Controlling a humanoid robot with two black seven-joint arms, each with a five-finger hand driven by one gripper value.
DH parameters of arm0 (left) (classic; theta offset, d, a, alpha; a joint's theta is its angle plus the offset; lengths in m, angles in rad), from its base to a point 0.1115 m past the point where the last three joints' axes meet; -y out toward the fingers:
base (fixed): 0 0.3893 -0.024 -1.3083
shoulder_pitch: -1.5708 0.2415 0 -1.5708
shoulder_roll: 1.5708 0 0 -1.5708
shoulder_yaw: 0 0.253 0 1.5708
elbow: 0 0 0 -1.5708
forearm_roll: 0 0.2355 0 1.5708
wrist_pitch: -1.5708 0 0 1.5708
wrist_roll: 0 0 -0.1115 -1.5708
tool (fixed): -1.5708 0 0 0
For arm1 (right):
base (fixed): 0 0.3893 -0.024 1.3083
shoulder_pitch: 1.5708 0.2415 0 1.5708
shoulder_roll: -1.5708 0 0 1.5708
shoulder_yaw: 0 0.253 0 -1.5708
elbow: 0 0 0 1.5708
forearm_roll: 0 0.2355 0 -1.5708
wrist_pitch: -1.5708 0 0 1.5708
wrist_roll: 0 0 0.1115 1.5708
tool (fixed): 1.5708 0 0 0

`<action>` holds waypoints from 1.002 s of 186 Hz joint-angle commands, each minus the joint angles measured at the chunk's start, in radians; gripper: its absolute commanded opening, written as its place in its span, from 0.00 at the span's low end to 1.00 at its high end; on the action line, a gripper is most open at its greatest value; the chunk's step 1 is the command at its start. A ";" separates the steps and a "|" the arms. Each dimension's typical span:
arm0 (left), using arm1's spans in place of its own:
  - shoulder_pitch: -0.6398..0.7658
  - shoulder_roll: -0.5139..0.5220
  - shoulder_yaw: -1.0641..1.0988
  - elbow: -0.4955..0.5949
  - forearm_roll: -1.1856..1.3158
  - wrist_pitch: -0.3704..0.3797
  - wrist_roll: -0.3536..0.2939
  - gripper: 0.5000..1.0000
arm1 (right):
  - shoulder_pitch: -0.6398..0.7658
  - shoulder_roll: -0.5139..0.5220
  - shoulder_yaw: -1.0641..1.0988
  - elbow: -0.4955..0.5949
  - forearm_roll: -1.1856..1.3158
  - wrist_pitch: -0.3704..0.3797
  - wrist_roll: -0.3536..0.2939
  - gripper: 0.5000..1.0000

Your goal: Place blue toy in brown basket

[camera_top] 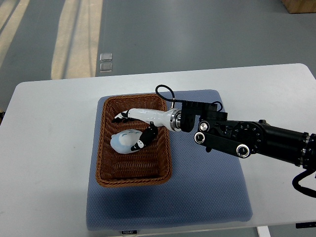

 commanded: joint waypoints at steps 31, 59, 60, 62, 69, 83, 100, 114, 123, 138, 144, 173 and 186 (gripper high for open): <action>0.000 0.000 0.000 0.000 -0.001 0.000 0.000 1.00 | 0.011 -0.041 0.207 0.002 0.066 0.017 0.012 0.78; 0.000 0.000 0.000 0.000 0.001 0.000 0.000 1.00 | -0.006 -0.090 0.372 -0.008 0.241 0.019 0.016 0.78; 0.000 0.000 0.000 0.000 0.001 0.000 0.000 1.00 | -0.006 -0.090 0.373 -0.008 0.241 0.019 0.016 0.78; 0.000 0.000 0.000 0.000 0.001 0.000 0.000 1.00 | -0.011 -0.092 0.382 -0.011 0.255 0.017 0.016 0.78; 0.000 0.000 0.000 0.000 -0.001 0.000 0.000 1.00 | -0.032 -0.106 0.426 -0.024 0.310 0.017 0.018 0.79; 0.000 0.000 0.000 0.000 0.001 0.000 0.000 1.00 | -0.069 -0.123 0.494 -0.057 0.397 0.019 0.025 0.81; 0.000 0.000 0.000 0.000 0.001 0.000 0.000 1.00 | -0.095 -0.124 0.561 -0.106 0.465 0.014 0.042 0.81; 0.000 0.000 0.000 0.000 0.001 0.000 0.000 1.00 | -0.123 -0.124 0.620 -0.156 0.503 0.014 0.056 0.81; 0.000 0.000 0.000 0.000 0.001 0.000 0.000 1.00 | -0.139 -0.119 0.662 -0.192 0.528 0.013 0.068 0.81; 0.000 0.000 0.000 0.000 0.001 0.000 0.000 1.00 | -0.169 -0.115 0.715 -0.241 0.568 0.013 0.085 0.81; 0.000 0.000 0.000 0.000 0.001 0.000 0.000 1.00 | -0.179 -0.115 0.730 -0.255 0.586 0.013 0.087 0.81; 0.000 0.000 0.000 0.000 0.001 0.000 0.000 1.00 | -0.209 -0.109 0.758 -0.339 0.687 0.004 0.100 0.81; 0.000 0.000 0.000 0.000 -0.001 0.000 0.000 1.00 | -0.212 -0.106 0.758 -0.374 0.761 0.002 0.130 0.81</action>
